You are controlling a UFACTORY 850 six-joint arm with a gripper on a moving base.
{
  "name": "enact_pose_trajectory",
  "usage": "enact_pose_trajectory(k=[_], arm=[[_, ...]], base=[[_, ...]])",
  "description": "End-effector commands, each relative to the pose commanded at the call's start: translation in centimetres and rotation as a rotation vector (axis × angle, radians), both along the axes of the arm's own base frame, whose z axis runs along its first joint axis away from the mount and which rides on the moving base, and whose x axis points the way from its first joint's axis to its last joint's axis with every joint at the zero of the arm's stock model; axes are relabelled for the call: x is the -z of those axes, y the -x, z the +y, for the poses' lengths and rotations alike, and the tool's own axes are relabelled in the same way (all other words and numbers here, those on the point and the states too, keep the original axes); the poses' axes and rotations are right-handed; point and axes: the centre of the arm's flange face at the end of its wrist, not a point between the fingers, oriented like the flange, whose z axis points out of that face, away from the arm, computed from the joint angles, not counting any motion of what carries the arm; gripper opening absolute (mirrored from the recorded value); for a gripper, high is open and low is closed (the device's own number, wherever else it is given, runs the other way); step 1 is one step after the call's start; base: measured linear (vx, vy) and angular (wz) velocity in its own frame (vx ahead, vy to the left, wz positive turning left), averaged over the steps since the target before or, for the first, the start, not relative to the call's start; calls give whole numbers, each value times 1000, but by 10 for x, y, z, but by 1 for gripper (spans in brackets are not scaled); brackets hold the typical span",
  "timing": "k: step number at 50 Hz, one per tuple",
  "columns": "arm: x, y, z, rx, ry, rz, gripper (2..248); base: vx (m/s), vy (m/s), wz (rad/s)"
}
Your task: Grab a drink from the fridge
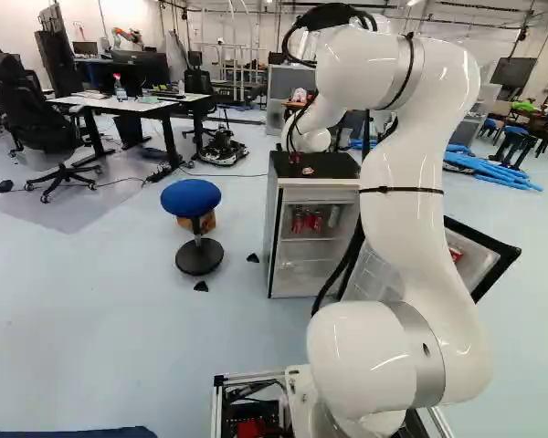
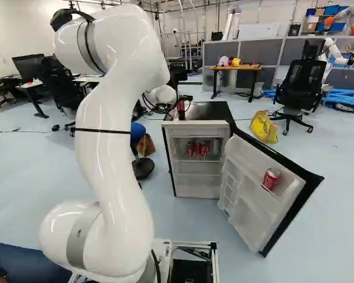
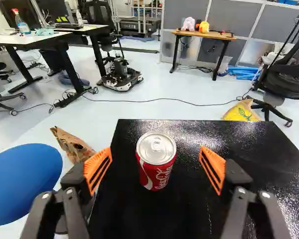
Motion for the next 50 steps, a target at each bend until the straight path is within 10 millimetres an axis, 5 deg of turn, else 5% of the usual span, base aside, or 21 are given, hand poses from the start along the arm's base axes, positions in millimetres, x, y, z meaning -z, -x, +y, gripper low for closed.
enact_pose_trajectory(k=[2,3,50], arm=[[0,3,0,0,0,2,226],[-1,4,1,-1,0,3,247],[-23,101,-8,7,14,132,247]], base=[[0,0,0],[0,0,0],[0,0,0]])
